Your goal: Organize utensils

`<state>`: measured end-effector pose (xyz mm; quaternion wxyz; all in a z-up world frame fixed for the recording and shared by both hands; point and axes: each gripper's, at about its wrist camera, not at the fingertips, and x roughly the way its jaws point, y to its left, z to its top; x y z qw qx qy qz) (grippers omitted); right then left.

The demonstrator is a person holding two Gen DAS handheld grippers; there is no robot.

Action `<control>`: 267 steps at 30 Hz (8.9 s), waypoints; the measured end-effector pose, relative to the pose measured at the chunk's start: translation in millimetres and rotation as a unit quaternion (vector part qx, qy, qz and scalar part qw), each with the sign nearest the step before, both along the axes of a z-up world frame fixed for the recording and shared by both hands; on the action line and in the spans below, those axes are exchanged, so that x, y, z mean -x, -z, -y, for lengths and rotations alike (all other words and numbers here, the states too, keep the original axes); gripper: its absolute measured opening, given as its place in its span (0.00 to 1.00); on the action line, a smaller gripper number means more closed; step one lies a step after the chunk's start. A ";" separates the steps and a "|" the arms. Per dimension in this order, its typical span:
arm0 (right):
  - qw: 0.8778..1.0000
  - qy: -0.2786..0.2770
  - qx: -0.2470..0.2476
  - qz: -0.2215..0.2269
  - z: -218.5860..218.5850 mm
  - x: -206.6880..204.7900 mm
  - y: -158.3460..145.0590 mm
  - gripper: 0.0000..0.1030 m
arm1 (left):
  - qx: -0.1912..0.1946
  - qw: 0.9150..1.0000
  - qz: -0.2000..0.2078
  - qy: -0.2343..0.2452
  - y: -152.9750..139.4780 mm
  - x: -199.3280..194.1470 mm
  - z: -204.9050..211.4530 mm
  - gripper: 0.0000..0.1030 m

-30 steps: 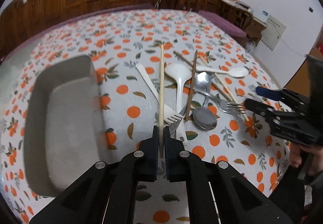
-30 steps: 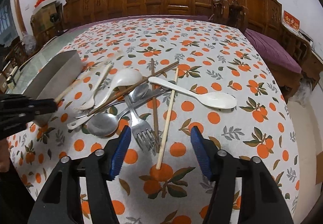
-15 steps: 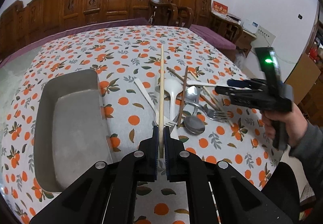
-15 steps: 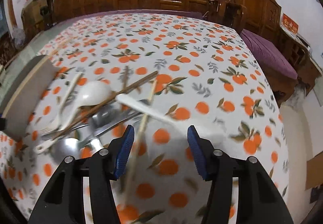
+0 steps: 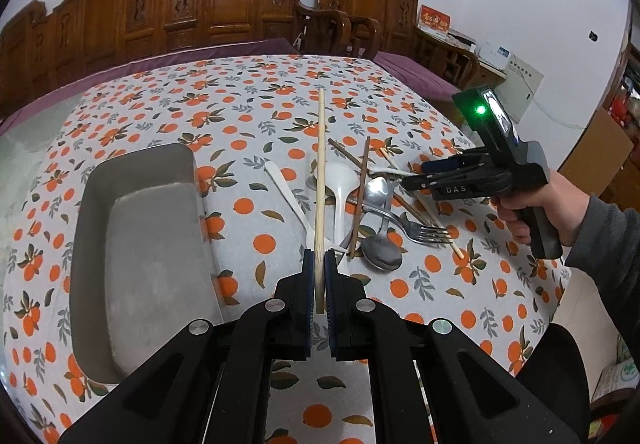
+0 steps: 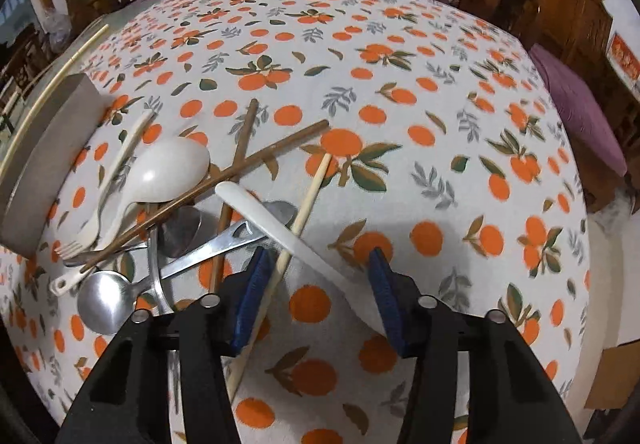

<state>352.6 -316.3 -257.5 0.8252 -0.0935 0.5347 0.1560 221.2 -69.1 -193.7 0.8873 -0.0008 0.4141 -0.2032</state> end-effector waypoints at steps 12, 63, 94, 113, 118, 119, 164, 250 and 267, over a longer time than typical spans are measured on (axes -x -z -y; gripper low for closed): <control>1.000 0.027 0.005 0.001 0.7 12.2 -11.5 0.06 | 0.002 1.000 0.023 -0.018 -16.7 9.6 -18.1 0.04; 0.987 -0.018 -0.146 0.065 -124.5 65.7 -103.4 0.04 | -0.033 0.992 -0.008 -0.120 -12.0 16.2 -107.5 0.04; 0.974 -0.030 -0.225 0.023 -245.2 58.2 -93.4 0.04 | -0.049 0.986 -0.016 -0.159 -13.7 -2.6 -153.8 0.28; 0.982 -0.015 -0.191 -0.002 -275.8 41.7 -51.8 0.08 | -0.041 0.984 -0.006 -0.175 -23.2 -1.1 -169.3 0.33; 0.982 -0.031 -0.185 0.037 -247.5 55.0 -75.7 0.08 | -0.035 0.986 0.007 -0.162 -26.4 0.2 -154.8 0.44; 0.982 -0.033 -0.179 0.045 -240.3 57.7 -80.4 0.08 | -0.032 0.987 0.010 -0.159 -27.2 0.9 -152.0 0.49; 0.996 0.085 -0.003 0.040 29.6 89.0 -2.6 0.06 | -0.050 0.998 0.026 -0.022 0.6 22.2 13.9 0.70; 0.985 -0.006 -0.100 0.139 -110.2 130.8 -115.5 0.06 | -0.060 0.993 0.001 -0.101 -42.9 -47.8 -71.8 0.08; 0.983 -0.034 -0.115 0.135 -148.5 126.3 -119.4 0.06 | -0.052 0.987 -0.064 -0.139 21.9 -73.1 -116.7 0.08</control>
